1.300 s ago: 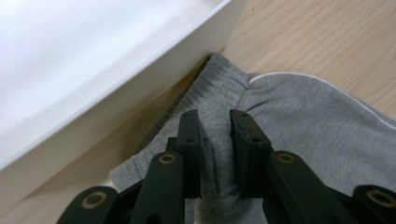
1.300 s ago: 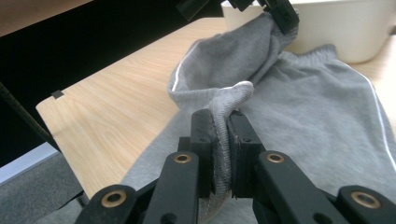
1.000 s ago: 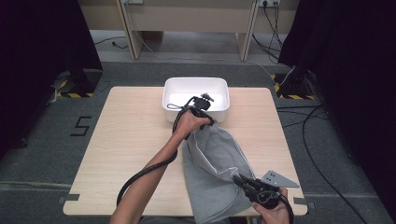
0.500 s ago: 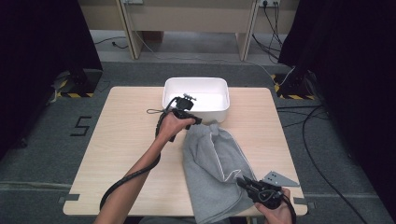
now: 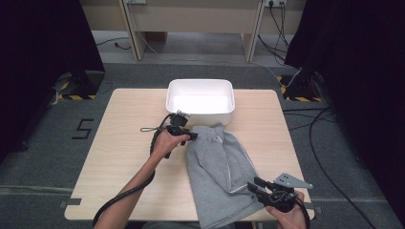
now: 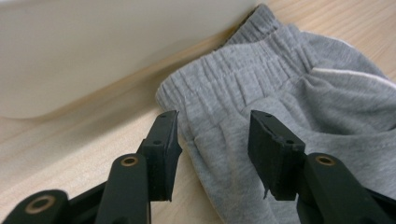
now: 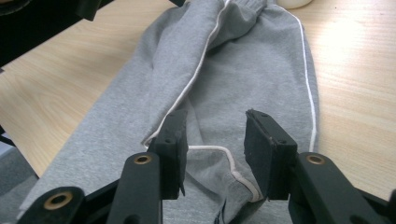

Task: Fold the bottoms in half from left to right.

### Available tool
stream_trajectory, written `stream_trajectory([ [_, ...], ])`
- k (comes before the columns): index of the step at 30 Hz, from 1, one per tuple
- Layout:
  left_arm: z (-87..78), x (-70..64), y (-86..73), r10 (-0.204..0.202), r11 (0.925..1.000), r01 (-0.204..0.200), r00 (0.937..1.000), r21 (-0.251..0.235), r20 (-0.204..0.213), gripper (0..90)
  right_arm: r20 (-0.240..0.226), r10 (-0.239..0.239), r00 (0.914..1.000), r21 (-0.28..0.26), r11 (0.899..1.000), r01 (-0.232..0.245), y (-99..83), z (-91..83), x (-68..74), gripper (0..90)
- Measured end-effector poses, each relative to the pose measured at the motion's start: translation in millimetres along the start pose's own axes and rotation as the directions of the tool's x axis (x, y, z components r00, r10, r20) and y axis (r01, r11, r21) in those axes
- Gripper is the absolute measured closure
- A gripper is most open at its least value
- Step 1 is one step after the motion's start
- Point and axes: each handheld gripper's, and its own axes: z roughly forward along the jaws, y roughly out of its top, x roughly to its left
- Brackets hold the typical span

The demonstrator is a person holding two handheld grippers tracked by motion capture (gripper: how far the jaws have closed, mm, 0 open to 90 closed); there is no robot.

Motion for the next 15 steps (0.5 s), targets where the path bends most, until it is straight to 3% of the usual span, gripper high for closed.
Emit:
stream_trajectory([
  [15,3.7,1.5,-13.8,-0.026,0.9995,0.027,0.9996,-0.017,0.012,48.2,0.04,-0.058,0.9975,0.066,0.996,0.055,-2.6,13.0,-10.3,53.6],
])
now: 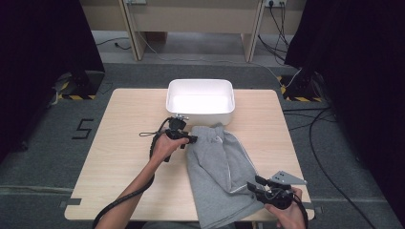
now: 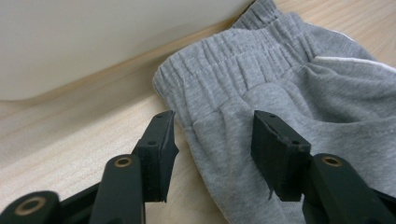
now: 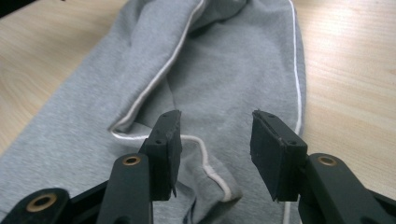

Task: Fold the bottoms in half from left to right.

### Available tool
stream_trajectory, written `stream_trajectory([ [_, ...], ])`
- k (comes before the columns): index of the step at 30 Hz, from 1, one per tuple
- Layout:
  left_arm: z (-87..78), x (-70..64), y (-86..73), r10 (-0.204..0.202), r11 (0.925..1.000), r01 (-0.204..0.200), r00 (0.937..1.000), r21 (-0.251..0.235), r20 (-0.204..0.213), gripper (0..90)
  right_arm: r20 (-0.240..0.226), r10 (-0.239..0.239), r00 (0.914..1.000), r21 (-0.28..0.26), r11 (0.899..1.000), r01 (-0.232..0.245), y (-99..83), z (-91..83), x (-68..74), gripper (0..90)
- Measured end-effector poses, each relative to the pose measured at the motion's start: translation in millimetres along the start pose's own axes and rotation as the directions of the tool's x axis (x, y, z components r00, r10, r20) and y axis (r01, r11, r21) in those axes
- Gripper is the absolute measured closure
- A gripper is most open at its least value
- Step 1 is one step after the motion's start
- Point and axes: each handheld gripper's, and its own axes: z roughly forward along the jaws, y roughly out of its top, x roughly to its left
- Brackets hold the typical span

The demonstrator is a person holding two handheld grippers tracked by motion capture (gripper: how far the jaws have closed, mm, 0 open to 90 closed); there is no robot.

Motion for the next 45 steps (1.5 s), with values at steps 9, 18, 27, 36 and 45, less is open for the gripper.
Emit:
stream_trajectory([
  [9,11.5,-0.1,-9.5,0.004,1.0,-0.004,0.9997,0.002,-0.023,48.0,-0.006,-0.022,0.9997,0.04,0.999,0.023,-7.6,10.0,-7.3,64.0],
  [18,26.2,-1.2,-8.1,0.051,0.9984,-0.049,0.995,0.029,-0.086,49.6,-0.014,-0.098,0.9951,0.022,0.995,0.098,-1.9,-1.2,4.0,79.6],
  [27,27.8,-1.3,-3.5,0.085,0.9962,-0.082,0.9865,0.029,-0.14,50.4,0.025,-0.11,0.9937,0.011,0.994,0.109,1.8,-34.9,8.0,81.1],
  [36,29.5,-2.8,-3.3,0.086,0.9962,-0.084,0.9868,0.024,-0.137,50.2,0.038,-0.019,0.9991,0.148,0.989,0.013,-30.6,-13.0,-18.9,81.0],
  [45,31.9,0.4,-1.4,0.074,0.9972,-0.074,0.9848,0.001,-0.157,49.2,-0.026,-0.061,0.9978,0.197,0.978,0.065,-26.3,-7.3,0.3,77.8],
])
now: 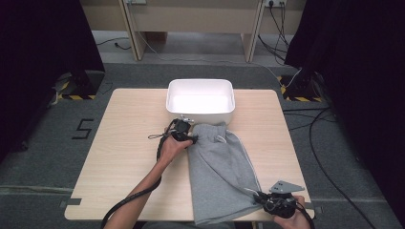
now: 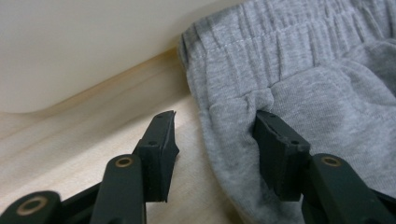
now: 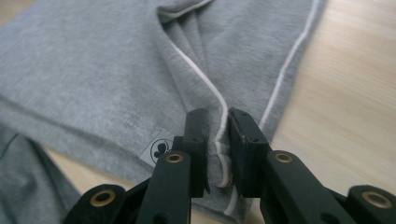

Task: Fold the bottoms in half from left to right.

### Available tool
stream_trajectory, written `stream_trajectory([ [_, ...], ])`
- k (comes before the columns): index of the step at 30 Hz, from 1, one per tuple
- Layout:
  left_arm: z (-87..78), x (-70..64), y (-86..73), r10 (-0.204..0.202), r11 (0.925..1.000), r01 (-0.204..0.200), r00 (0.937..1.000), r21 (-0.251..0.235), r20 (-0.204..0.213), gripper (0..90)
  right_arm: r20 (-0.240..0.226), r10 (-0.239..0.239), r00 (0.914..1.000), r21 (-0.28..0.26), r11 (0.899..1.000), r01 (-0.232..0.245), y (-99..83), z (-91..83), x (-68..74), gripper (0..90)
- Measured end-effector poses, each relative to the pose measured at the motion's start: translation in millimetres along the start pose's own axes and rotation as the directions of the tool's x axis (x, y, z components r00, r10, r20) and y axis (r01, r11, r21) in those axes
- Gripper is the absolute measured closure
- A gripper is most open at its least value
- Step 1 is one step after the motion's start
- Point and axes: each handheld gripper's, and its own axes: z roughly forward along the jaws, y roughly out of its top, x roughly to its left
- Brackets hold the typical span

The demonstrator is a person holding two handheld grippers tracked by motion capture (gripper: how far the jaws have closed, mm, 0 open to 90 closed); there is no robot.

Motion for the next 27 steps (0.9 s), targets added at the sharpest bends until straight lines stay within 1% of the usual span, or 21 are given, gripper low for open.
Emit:
stream_trajectory([
  [1,-0.3,1.2,0.3,-0.001,1.0,0.001,1.0,-0.005,-0.005,48.6,-0.011,-0.014,0.9998,0.002,1.0,0.014,1.2,1.9,3.5,77.0],
  [3,-1.0,3.5,0.0,-0.008,0.9997,0.008,1.0,-0.022,-0.005,46.9,-0.03,-0.026,0.9992,0.011,1.0,0.026,3.4,4.9,11.0,74.3],
  [5,-3.8,5.9,-1.7,-0.017,0.9993,0.017,0.9998,-0.033,0.005,44.5,-0.048,-0.027,0.9985,0.017,0.999,0.028,5.4,6.7,16.0,67.3],
  [7,-10.4,6.7,-5.1,-0.024,0.9981,0.025,0.9995,-0.056,0.022,43.2,-0.04,-0.024,0.9989,0.016,1.0,0.024,6.6,5.8,17.4,60.0],
  [8,-16.3,6.5,-7.9,-0.023,0.9974,0.025,0.9989,-0.068,0.04,42.6,-0.035,-0.028,0.999,0.004,1.0,0.028,7.5,4.6,16.9,57.4],
  [9,-20.2,6.4,-9.8,-0.022,0.9969,0.026,0.9984,-0.074,0.052,41.9,-0.031,-0.02,0.9993,-0.014,1.0,0.019,9.3,1.4,17.1,55.8],
  [10,-25.8,7.0,-12.6,-0.016,0.9965,0.02,0.9981,-0.081,0.059,41.4,-0.032,-0.021,0.9993,-0.029,0.999,0.02,10.5,-0.8,17.0,54.7],
  [11,-31.5,7.3,-15.9,-0.019,0.9956,0.025,0.9975,-0.09,0.067,40.8,-0.031,-0.027,0.9991,-0.048,0.999,0.026,12.6,-3.9,16.6,53.1],
  [13,-42.3,8.3,-23.9,-0.027,0.9942,0.036,0.9955,-0.101,0.091,40.1,-0.025,-0.041,0.9988,-0.078,0.996,0.039,16.9,-10.0,17.4,52.3],
  [14,-47.1,8.8,-28.3,-0.027,0.9937,0.037,0.9946,-0.105,0.1,39.7,-0.031,-0.046,0.9985,-0.089,0.995,0.043,18.9,-12.2,17.9,51.7],
  [16,-54.8,9.5,-37.5,-0.029,0.9936,0.041,0.9928,-0.105,0.117,38.9,-0.031,-0.056,0.998,-0.102,0.993,0.052,22.9,-14.4,18.6,51.6],
  [17,-58.0,10.4,-42.6,-0.042,0.9924,0.056,0.9914,-0.109,0.124,38.4,-0.026,-0.062,0.9978,-0.102,0.993,0.059,24.5,-14.4,19.0,51.6],
  [19,-61.6,10.9,-49.7,-0.043,0.9929,0.056,0.9914,-0.105,0.124,38.0,-0.025,-0.067,0.9974,-0.099,0.993,0.064,27.3,-12.5,19.9,51.6],
  [21,-64.4,10.4,-55.8,-0.048,0.9918,0.062,0.9903,-0.111,0.13,37.5,-0.027,-0.074,0.9969,-0.101,0.992,0.07,30.0,-9.0,20.1,51.3],
  [24,-68.7,6.5,-66.2,-0.056,0.9908,0.074,0.9872,-0.114,0.149,35.1,-0.035,-0.06,0.9976,-0.102,0.993,0.057,35.9,-3.7,19.7,49.3],
  [25,-70.5,4.0,-71.5,-0.059,0.9896,0.079,0.9852,-0.12,0.161,34.4,-0.037,-0.055,0.9978,-0.108,0.993,0.051,38.3,-1.6,19.4,48.4],
  [27,-73.2,0.6,-80.4,-0.07,0.9878,0.093,0.9818,-0.125,0.177,33.8,-0.033,-0.063,0.9975,-0.096,0.994,0.059,43.5,2.0,18.8,47.1],
])
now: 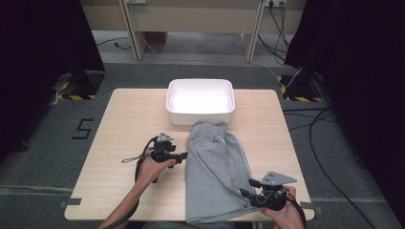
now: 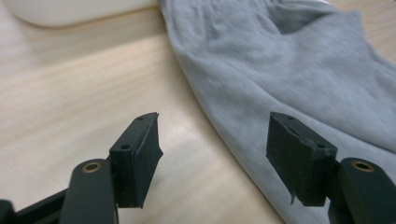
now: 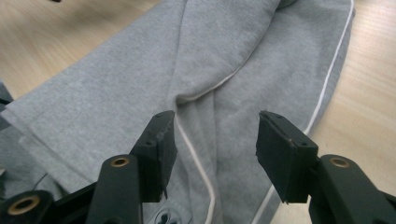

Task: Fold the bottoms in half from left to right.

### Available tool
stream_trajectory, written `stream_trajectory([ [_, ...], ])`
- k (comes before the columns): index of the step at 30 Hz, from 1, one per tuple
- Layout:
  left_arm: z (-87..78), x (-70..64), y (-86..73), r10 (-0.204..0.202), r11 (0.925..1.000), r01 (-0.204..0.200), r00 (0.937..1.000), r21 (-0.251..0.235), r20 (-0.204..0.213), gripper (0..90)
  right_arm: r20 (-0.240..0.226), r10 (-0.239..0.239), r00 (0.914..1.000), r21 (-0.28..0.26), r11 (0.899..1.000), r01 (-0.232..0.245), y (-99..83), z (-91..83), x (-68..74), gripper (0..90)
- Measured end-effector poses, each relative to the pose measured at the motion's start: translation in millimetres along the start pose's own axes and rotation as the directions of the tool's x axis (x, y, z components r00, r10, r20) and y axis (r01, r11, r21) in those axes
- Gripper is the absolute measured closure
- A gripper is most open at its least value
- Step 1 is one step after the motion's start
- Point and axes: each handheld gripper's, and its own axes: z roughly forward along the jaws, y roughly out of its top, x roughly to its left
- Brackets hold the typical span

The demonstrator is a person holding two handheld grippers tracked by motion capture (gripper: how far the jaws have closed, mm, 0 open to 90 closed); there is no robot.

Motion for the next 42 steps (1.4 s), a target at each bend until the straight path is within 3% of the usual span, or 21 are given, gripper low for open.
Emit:
stream_trajectory([
  [5,-3.8,-7.5,-16.6,-0.02,0.9997,0.02,0.9996,-0.01,0.022,32.3,0.001,-0.009,1.0,-0.01,1.0,0.009,16.4,11.0,-1.2,45.8],
  [17,-8.4,-26.2,-27.9,0.048,0.9988,-0.048,0.9988,-0.006,0.007,28.4,0.003,0.022,0.9997,0.0,1.0,-0.022,39.2,47.7,-12.1,44.1],
  [28,-12.7,-35.8,-40.9,0.077,0.9969,-0.077,0.997,-0.014,0.004,26.9,0.021,0.052,0.9984,0.005,0.999,-0.053,59.4,79.3,-30.3,45.5],
  [35,-10.2,-43.3,-48.7,0.095,0.9954,-0.095,0.9953,0.009,0.017,26.7,0.032,0.072,0.9969,0.017,0.997,-0.072,70.2,101.5,-39.4,45.5],
  [39,-7.3,-48.0,-51.4,0.141,0.99,-0.14,0.9901,0.015,-0.006,26.4,0.018,0.104,0.9944,0.036,0.994,-0.105,68.6,114.2,-44.7,46.7],
  [42,-5.9,-49.7,-53.4,0.188,0.9822,-0.187,0.9813,0.014,-0.043,26.6,-0.034,0.108,0.9936,0.041,0.993,-0.107,66.6,122.2,-46.8,58.0],
])
